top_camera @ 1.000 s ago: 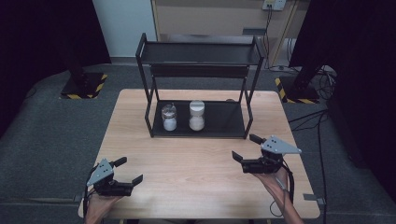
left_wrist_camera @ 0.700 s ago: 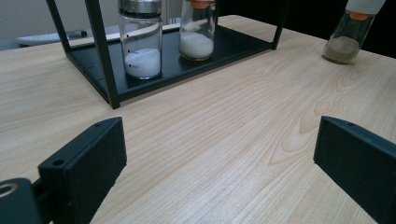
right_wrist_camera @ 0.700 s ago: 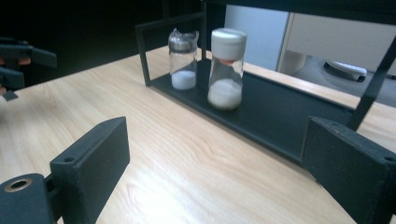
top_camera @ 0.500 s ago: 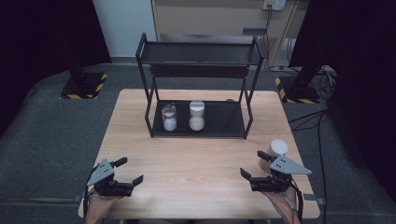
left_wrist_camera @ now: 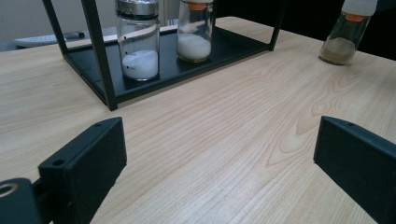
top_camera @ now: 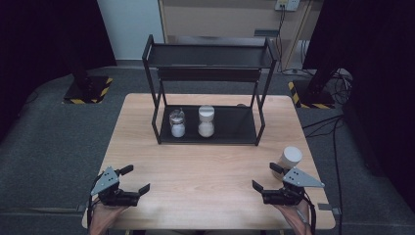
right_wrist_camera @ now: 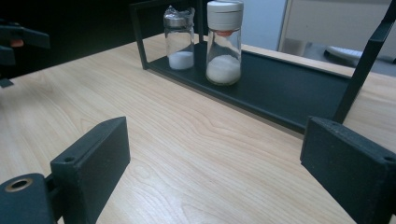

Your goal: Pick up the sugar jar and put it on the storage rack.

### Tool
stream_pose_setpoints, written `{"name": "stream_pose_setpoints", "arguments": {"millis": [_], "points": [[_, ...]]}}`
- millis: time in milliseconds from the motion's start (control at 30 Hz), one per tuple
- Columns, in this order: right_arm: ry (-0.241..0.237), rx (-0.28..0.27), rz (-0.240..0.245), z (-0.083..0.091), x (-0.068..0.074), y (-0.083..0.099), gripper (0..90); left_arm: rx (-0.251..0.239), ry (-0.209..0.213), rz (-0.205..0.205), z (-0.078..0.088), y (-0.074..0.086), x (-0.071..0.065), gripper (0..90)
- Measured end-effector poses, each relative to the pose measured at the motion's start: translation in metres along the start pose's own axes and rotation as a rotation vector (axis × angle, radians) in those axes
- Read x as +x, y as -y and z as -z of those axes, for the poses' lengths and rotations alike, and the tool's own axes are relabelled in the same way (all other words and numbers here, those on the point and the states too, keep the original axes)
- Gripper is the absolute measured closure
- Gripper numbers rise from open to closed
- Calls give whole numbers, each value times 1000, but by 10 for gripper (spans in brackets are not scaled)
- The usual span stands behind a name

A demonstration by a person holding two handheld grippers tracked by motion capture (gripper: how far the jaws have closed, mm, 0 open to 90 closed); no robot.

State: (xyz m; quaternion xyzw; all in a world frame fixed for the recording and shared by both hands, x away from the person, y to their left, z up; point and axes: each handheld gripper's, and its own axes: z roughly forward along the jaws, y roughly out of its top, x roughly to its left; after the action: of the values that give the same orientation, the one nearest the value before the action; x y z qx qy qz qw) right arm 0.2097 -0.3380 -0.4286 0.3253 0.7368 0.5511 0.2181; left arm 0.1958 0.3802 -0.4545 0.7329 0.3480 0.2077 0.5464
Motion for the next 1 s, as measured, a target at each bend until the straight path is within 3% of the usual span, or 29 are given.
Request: {"name": "stream_pose_setpoints", "arguments": {"millis": [133, 1000], "points": [[4, 1, 24, -2, 1, 1, 85, 1, 8, -6, -1, -1, 0, 15], [-9, 7, 6, -5, -4, 4, 84, 3, 20, -9, -2, -1, 1, 15]]}}
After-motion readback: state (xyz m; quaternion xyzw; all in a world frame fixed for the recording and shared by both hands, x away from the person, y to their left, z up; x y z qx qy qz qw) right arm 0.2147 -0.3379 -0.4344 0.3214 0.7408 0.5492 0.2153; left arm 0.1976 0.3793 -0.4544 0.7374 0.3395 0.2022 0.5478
